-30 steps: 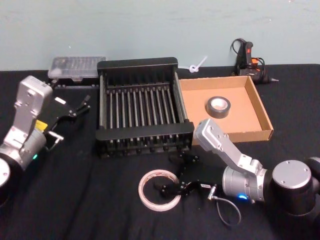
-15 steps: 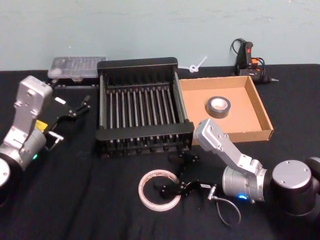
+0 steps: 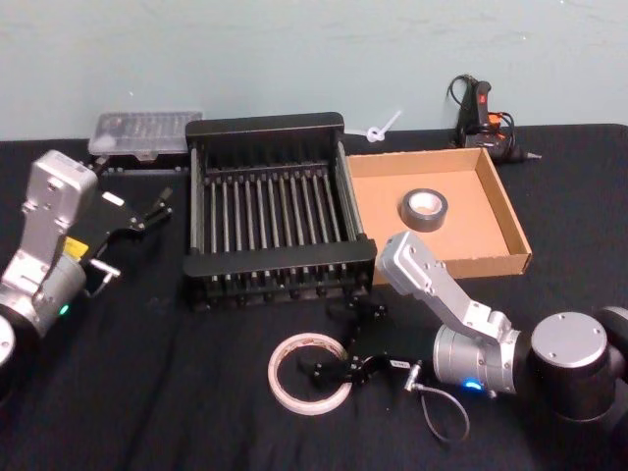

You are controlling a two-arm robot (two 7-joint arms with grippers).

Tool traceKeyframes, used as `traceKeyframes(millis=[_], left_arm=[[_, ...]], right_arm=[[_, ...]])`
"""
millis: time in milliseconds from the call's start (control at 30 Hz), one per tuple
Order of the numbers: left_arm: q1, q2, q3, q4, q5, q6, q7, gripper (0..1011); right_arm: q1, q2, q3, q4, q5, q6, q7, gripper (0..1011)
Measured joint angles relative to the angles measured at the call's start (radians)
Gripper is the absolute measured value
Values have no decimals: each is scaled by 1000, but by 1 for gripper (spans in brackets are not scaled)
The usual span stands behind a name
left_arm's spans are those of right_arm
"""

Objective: Pick up the white tape and place it into the black box , Pick up the silver tape and place it into the brown box.

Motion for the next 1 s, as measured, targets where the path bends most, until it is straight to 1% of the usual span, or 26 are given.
traceKeyframes(millis=[433, 1000], left_arm=[[0, 0, 0, 0, 0, 0, 0, 1001], [0, 0, 0, 0, 0, 0, 0, 1001]], right_arm=[[10, 4, -11, 1, 2, 26, 15, 1002], [11, 5, -14, 1, 0, 30, 14, 1002]])
